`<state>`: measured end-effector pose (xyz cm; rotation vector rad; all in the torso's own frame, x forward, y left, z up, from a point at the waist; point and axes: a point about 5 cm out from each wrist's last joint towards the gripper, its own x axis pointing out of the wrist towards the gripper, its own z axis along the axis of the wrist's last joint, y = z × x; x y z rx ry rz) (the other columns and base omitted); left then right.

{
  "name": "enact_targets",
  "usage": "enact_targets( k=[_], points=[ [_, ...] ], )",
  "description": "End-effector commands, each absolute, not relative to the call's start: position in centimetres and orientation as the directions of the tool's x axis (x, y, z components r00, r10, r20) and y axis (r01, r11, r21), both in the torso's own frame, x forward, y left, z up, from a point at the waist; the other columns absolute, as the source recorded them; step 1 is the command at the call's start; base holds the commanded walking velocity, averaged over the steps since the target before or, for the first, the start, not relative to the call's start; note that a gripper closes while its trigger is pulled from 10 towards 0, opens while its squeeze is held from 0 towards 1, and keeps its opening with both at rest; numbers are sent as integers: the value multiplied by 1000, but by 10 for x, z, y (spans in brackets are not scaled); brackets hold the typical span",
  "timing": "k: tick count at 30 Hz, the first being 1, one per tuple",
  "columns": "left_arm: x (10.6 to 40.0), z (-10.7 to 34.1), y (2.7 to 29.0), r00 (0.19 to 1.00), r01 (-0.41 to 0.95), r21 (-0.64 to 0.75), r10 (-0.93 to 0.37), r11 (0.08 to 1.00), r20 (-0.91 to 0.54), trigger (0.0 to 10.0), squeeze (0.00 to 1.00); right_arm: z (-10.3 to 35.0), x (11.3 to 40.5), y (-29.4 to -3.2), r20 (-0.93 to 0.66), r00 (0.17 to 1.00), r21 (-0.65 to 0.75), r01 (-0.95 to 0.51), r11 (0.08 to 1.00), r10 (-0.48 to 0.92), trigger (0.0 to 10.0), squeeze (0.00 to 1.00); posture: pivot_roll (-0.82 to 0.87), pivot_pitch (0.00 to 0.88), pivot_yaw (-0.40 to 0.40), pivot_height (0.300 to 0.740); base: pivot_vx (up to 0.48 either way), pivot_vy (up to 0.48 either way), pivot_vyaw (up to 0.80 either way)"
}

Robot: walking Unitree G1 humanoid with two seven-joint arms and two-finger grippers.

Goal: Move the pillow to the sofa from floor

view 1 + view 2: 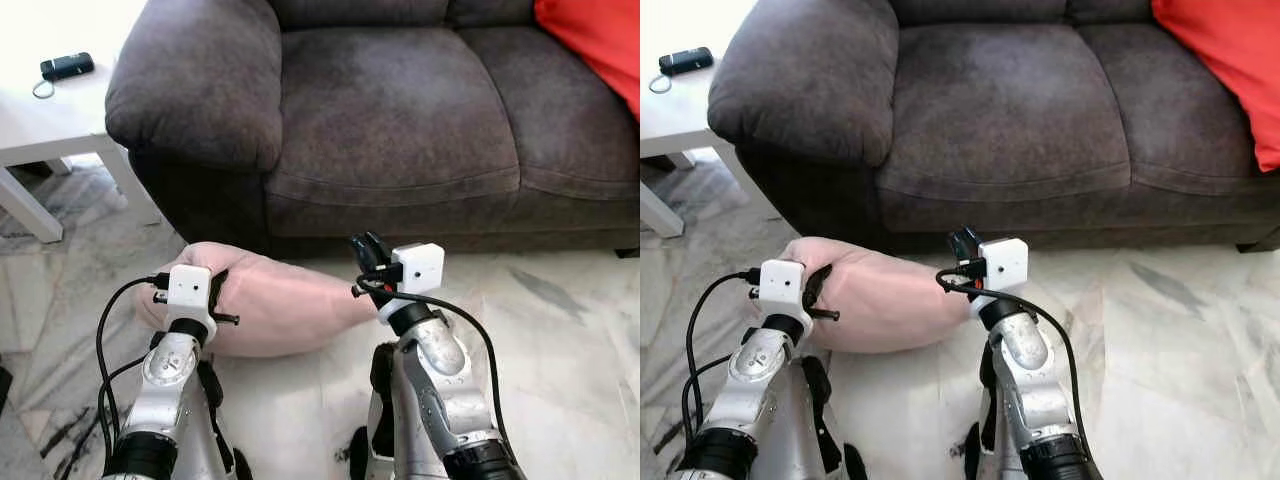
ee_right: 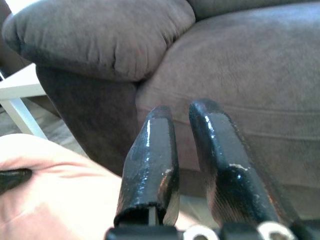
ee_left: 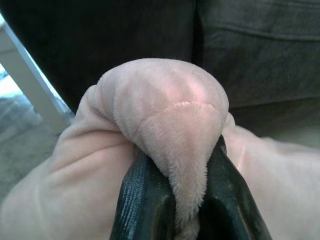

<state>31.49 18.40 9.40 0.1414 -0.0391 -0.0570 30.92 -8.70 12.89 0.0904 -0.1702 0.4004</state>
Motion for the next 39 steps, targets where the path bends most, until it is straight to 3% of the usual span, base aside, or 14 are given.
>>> enact_targets(
  k=[1, 25, 39],
  points=[
    [316, 117, 183, 986, 52, 162, -77, 985, 150, 10000, 0, 126, 310, -88, 182, 913, 69, -382, 922, 365, 10000, 0, 139, 94, -18, 471, 0, 0, 0],
    [317, 126, 175, 978, 96, 176, -126, 980, 168, 10000, 0, 122, 314, -80, 192, 910, 82, -388, 918, 367, 10000, 0, 162, 84, 3, 613, 0, 0, 0],
    [316, 127, 167, 974, 118, 156, -145, 981, 173, 10000, 0, 123, 315, -77, 206, 903, 83, -401, 912, 378, 10000, 0, 164, 76, 7, 613, 0, 0, 0]
  ],
)
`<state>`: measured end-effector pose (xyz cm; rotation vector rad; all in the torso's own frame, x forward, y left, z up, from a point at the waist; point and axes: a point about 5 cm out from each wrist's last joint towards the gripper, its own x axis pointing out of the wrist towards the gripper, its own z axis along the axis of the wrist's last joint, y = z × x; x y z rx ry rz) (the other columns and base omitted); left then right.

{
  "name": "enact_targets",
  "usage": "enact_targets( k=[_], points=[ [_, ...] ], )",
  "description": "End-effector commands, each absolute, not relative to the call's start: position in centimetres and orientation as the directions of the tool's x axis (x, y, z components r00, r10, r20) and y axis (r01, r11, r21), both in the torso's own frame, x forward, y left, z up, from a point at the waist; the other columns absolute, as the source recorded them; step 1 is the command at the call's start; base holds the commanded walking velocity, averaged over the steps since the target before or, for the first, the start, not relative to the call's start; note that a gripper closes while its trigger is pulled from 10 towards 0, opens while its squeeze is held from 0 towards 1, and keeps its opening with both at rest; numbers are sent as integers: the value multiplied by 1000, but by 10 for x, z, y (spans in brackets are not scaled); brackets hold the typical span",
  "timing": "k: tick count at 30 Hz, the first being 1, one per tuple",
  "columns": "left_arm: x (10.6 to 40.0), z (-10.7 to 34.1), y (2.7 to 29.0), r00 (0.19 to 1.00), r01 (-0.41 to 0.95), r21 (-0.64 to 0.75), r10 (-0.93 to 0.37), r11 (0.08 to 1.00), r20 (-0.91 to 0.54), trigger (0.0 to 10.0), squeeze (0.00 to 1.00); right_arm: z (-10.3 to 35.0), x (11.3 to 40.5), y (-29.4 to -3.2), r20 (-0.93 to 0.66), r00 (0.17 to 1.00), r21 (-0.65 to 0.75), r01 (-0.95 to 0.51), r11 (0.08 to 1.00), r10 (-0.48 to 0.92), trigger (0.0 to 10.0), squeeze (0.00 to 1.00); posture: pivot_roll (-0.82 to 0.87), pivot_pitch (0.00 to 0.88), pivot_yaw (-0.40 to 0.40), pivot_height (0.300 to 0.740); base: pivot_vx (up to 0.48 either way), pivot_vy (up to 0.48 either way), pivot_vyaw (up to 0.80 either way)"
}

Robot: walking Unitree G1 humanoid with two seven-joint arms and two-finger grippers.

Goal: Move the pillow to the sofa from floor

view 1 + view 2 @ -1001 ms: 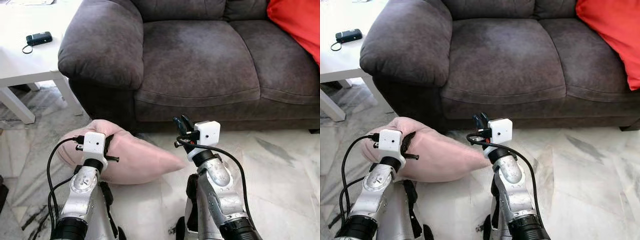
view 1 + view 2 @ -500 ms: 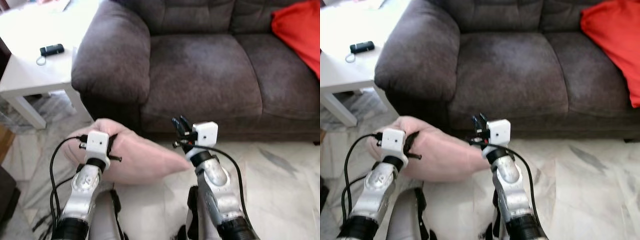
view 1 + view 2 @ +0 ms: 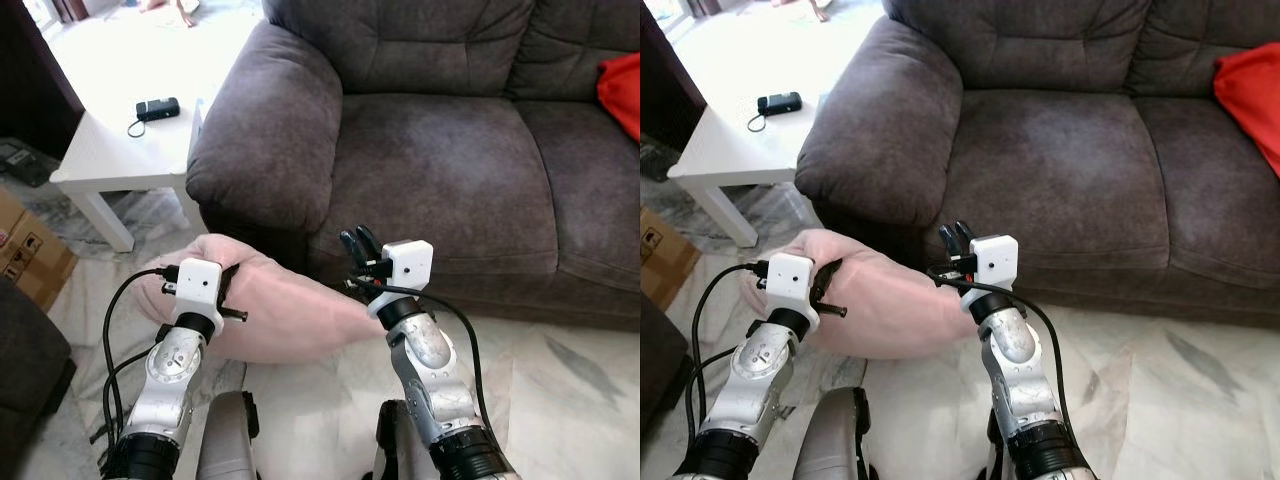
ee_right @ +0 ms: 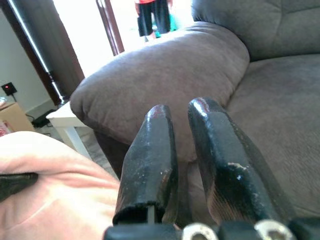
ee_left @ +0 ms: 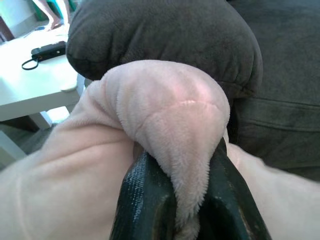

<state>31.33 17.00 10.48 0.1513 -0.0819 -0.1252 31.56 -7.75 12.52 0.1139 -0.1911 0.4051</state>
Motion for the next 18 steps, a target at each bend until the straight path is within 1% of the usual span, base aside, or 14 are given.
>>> enact_targets(
  k=[1, 18],
  points=[
    [316, 127, 167, 974, 118, 155, -144, 981, 172, 10000, 0, 124, 315, -77, 208, 902, 82, -401, 912, 378, 10000, 0, 164, 76, 7, 613, 0, 0, 0],
    [315, 125, 165, 976, 120, 143, -144, 982, 165, 10000, 0, 126, 316, -79, 223, 900, 78, -399, 914, 374, 10000, 0, 164, 77, 3, 613, 0, 0, 0]
  ],
)
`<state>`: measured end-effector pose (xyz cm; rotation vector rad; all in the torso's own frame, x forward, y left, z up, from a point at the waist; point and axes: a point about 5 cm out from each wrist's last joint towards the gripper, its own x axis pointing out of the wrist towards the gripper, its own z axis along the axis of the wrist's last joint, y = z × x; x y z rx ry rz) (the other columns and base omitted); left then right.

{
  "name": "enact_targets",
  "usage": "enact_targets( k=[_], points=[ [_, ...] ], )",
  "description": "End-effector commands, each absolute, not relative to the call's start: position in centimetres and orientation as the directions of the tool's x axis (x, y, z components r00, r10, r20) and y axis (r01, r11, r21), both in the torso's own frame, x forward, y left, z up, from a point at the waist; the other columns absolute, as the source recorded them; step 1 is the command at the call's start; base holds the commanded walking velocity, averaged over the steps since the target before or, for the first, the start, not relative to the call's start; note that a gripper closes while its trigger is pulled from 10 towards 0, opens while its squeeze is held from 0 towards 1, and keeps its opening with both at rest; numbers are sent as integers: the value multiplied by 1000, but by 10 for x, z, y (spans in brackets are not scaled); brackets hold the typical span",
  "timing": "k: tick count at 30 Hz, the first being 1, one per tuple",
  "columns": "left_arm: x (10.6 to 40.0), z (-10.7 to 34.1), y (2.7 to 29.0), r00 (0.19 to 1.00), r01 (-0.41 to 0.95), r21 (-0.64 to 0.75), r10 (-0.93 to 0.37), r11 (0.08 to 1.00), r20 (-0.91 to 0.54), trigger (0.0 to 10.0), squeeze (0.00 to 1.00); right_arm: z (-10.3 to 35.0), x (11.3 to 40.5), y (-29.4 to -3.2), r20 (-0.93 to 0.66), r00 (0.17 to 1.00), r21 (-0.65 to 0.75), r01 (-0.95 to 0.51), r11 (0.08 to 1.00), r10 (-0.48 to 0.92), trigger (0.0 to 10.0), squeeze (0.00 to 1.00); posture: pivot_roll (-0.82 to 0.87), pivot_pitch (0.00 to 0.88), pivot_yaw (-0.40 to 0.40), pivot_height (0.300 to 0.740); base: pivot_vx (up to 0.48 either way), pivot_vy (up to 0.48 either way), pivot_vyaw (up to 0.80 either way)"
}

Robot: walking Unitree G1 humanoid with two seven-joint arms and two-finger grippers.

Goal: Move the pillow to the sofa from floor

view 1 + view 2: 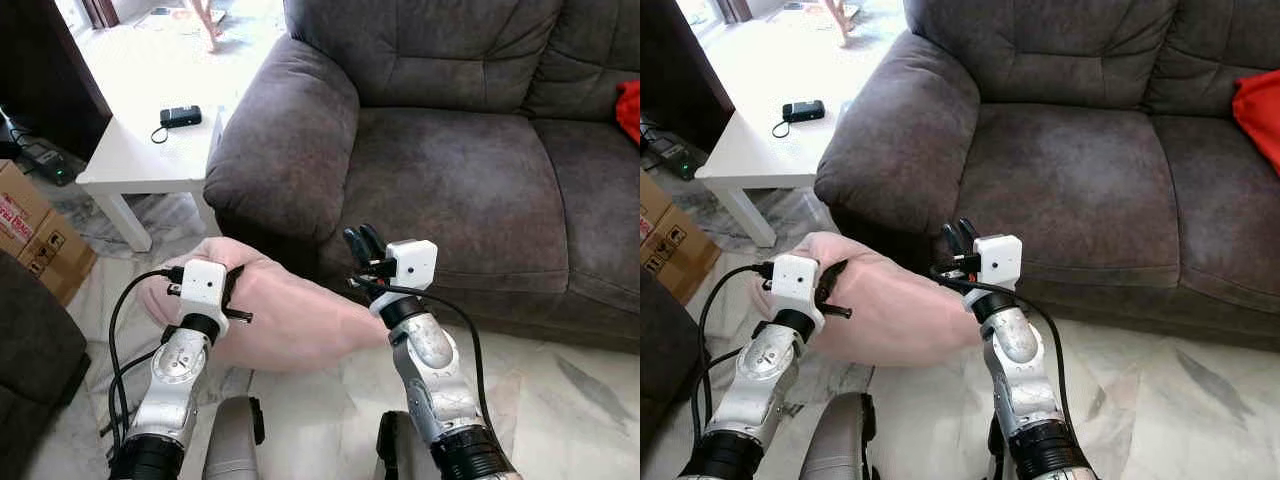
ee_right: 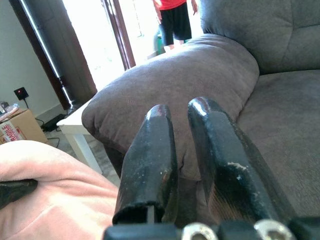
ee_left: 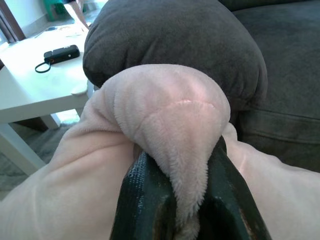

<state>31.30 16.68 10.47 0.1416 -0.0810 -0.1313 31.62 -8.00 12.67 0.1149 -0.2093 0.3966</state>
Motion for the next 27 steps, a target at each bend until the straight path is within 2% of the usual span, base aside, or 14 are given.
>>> enact_targets(
  k=[1, 24, 27],
  points=[
    [315, 125, 165, 976, 120, 143, -144, 982, 165, 10000, 0, 126, 316, -79, 223, 900, 78, -399, 914, 374, 10000, 0, 164, 77, 3, 613, 0, 0, 0],
    [317, 125, 162, 974, 134, 143, -157, 981, 165, 10000, 0, 127, 319, -79, 232, 900, 73, -396, 915, 370, 10000, 0, 155, 50, 2, 613, 0, 0, 0],
    [317, 125, 162, 974, 134, 143, -157, 981, 165, 10000, 0, 127, 318, -80, 233, 899, 72, -395, 916, 370, 10000, 0, 154, 53, 2, 631, 0, 0, 0]
  ],
)
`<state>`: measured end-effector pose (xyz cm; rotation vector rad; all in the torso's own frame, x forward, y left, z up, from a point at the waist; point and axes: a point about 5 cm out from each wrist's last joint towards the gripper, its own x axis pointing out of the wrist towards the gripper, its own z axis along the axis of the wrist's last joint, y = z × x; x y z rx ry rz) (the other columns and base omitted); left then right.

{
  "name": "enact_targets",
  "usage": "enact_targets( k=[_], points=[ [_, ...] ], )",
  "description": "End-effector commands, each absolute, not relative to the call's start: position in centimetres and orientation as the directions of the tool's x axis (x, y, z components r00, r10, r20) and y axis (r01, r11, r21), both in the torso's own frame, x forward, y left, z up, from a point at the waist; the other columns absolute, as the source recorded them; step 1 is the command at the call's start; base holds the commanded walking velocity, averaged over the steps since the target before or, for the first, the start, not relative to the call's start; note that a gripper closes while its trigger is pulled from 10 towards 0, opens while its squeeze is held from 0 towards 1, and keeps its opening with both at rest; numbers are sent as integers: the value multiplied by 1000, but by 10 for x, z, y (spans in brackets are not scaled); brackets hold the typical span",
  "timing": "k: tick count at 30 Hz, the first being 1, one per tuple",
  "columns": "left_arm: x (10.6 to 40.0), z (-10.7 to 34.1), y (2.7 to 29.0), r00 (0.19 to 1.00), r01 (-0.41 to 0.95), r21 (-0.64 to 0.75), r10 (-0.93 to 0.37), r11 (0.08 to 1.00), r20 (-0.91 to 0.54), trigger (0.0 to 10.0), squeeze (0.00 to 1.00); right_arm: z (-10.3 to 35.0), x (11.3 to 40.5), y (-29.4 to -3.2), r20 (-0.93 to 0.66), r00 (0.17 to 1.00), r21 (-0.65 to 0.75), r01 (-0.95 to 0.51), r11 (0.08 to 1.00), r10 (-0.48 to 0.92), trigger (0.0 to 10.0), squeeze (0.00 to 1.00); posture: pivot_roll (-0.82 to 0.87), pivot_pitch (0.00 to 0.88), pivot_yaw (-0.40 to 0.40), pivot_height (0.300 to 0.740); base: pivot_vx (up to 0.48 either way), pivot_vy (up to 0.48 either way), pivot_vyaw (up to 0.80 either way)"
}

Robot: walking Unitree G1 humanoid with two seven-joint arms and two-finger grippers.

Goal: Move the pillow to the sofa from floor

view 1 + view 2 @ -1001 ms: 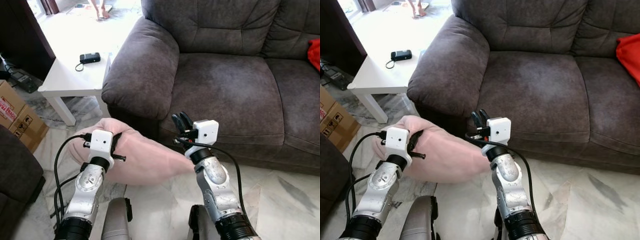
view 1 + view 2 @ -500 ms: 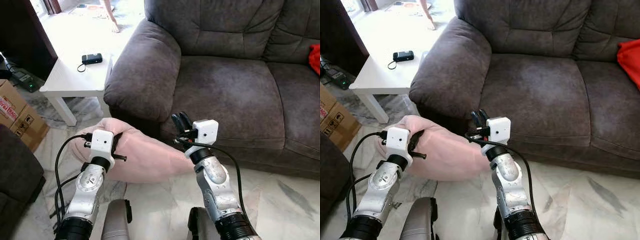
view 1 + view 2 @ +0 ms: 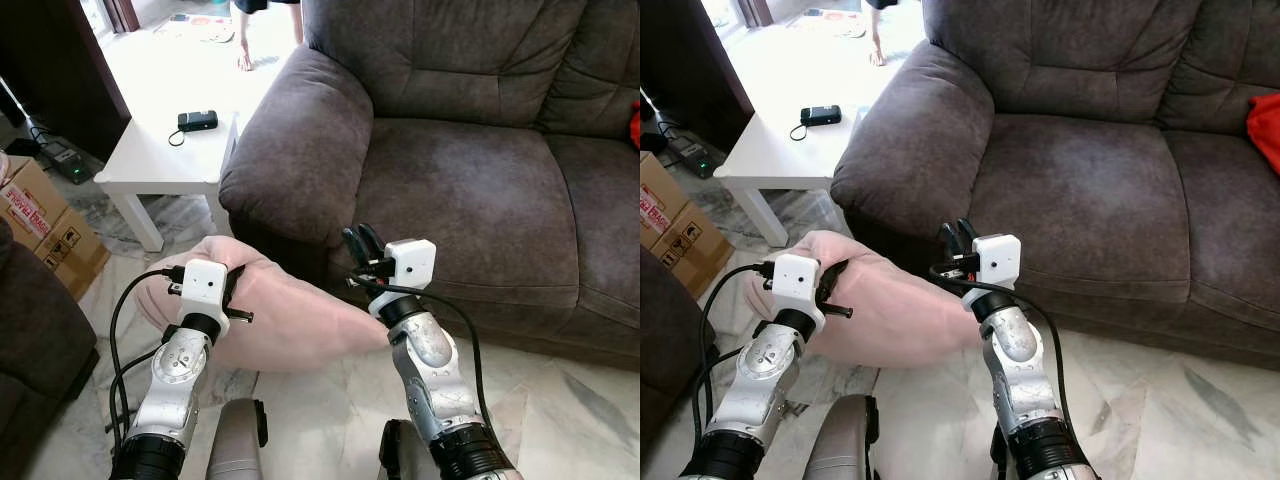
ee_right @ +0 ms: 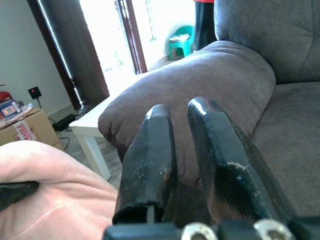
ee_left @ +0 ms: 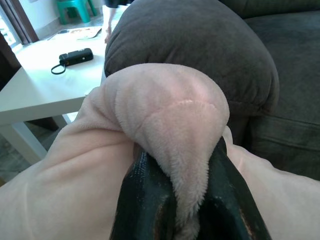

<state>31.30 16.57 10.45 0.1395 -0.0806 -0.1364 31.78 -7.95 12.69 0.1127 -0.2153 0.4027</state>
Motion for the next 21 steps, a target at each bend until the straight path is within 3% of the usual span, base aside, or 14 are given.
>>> enact_targets(
  k=[1, 14, 21],
  points=[
    [317, 125, 162, 974, 134, 143, -157, 981, 165, 10000, 0, 127, 318, -80, 232, 900, 72, -395, 916, 370, 10000, 0, 154, 53, 2, 635, 0, 0, 0],
    [316, 124, 160, 974, 133, 135, -155, 982, 164, 10000, 0, 126, 318, -81, 230, 903, 74, -388, 919, 363, 10000, 0, 156, 69, 1, 723, 0, 0, 0],
    [316, 125, 160, 974, 134, 135, -156, 982, 164, 10000, 0, 127, 318, -79, 237, 898, 85, -398, 913, 370, 10000, 0, 158, 73, 3, 736, 0, 0, 0]
  ],
)
